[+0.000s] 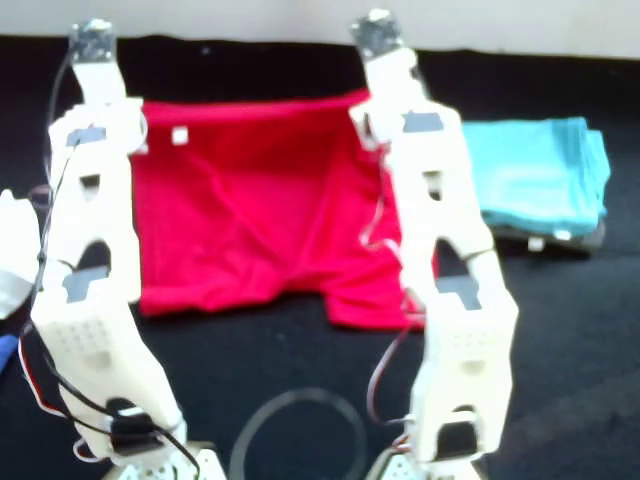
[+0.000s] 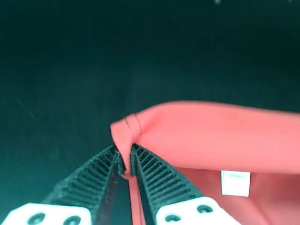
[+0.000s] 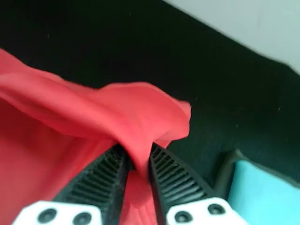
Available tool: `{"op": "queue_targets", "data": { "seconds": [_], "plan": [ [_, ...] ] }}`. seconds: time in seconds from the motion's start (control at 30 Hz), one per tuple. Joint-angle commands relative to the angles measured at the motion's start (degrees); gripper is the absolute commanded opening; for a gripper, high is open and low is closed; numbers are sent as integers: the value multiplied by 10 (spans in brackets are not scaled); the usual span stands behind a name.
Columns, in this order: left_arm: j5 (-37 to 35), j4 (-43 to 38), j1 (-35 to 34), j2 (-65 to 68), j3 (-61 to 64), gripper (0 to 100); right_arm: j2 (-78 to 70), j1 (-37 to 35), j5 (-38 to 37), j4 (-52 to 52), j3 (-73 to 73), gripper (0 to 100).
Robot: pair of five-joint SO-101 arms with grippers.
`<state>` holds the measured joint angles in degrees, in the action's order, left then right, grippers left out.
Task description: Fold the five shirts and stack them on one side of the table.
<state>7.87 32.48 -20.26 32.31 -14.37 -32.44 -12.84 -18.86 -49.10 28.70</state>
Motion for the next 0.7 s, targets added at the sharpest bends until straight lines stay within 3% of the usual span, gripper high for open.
{"op": "queue_targets", "data": {
  "seconds": [0.0, 0.4, 0.53, 0.67],
  "plan": [
    [0, 42, 12, 0, -26, 10, -5, -8, -4, -58, 15, 5],
    [0, 135, 13, 3, -25, 10, -126, 28, -2, -60, 85, 5],
    [1, 176, 12, -5, -28, 10, -125, 30, -2, -149, 197, 5],
    [1, 269, 20, -51, -27, 10, -127, 30, -2, -262, 325, 5]
  ]
}}
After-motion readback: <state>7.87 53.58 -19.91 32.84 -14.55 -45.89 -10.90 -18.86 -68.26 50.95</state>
